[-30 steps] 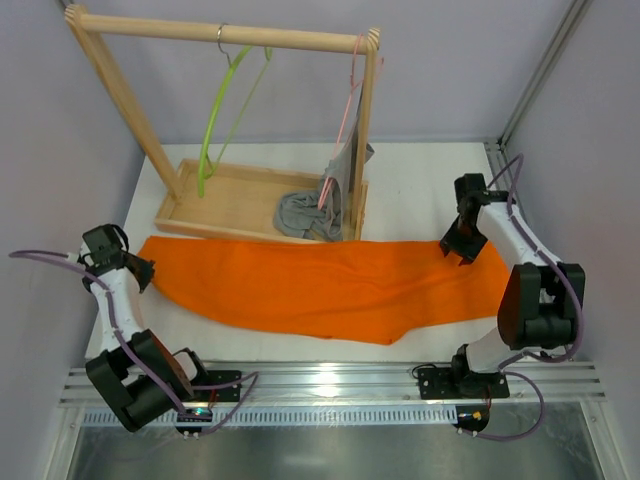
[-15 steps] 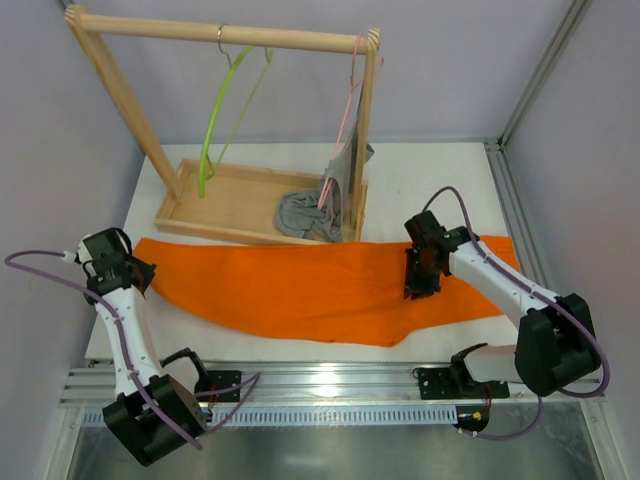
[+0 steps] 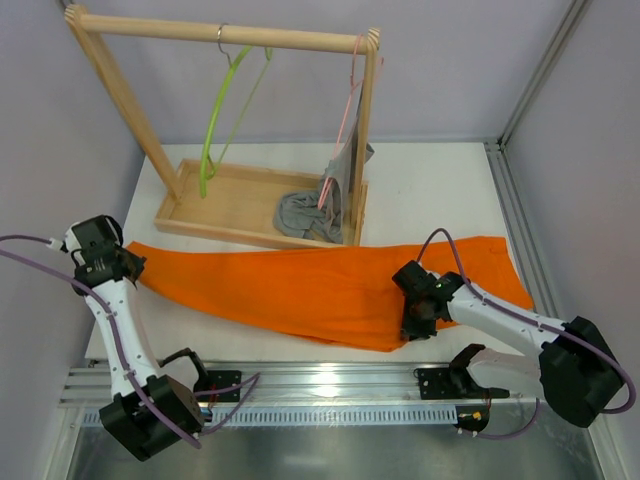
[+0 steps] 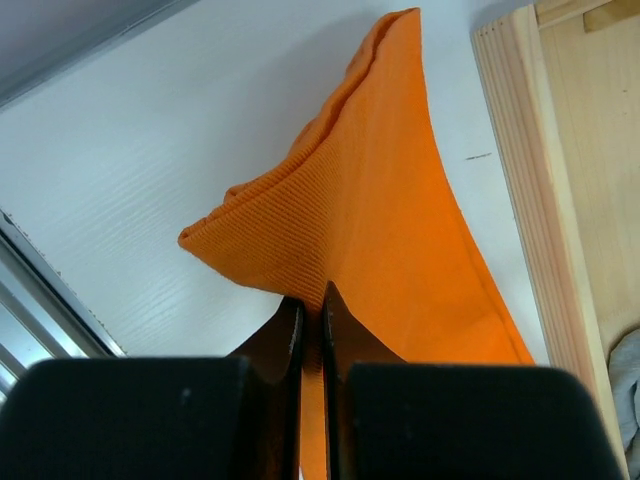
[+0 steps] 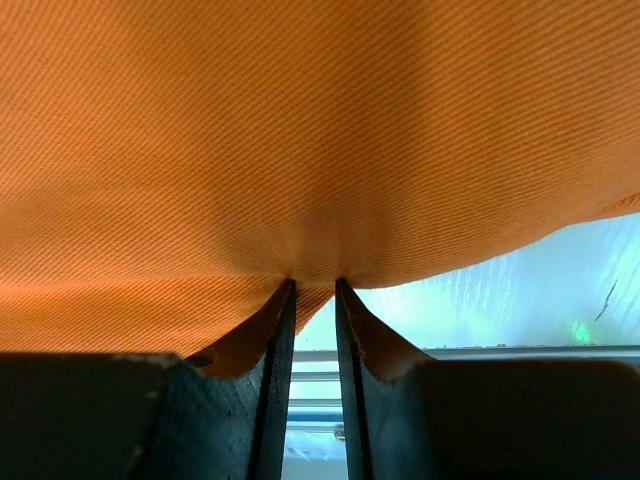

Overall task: Place the trousers on the hanger
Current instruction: Fold the trousers

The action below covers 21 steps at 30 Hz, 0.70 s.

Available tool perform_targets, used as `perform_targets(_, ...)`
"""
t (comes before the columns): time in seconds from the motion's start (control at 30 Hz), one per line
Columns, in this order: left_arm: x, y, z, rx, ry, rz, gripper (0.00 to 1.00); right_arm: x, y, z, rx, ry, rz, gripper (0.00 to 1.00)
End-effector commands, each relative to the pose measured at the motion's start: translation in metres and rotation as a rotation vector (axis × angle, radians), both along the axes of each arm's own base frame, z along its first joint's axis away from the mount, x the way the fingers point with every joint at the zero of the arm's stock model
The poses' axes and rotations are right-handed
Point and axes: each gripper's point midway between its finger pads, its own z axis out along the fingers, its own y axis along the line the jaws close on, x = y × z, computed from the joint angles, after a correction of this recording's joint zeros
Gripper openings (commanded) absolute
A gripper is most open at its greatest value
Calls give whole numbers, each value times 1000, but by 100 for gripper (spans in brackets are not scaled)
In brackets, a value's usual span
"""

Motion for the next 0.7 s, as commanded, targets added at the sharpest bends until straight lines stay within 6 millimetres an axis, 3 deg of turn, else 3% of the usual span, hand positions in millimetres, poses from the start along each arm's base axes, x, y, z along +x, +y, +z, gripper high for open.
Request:
perform_targets(0.0, 10, 14, 32, 84, -69, 8, 0, 3, 0, -1, -5, -46, -77, 25)
perform_targets(0.27, 10, 18, 42, 127, -86, 0, 0, 11, 17, 31, 15, -87, -74, 29)
perform_targets(0.43, 20, 12, 56, 122, -126, -67, 0, 52, 44, 72, 87, -244, 12, 36)
perform_targets(0.5, 35, -4, 66, 81, -192, -160, 1, 76, 72, 85, 183, -345, 112, 38)
perform_targets(0.67, 48, -35, 85, 37, -277, -321, 1, 127, 111, 98, 264, -515, 154, 41)
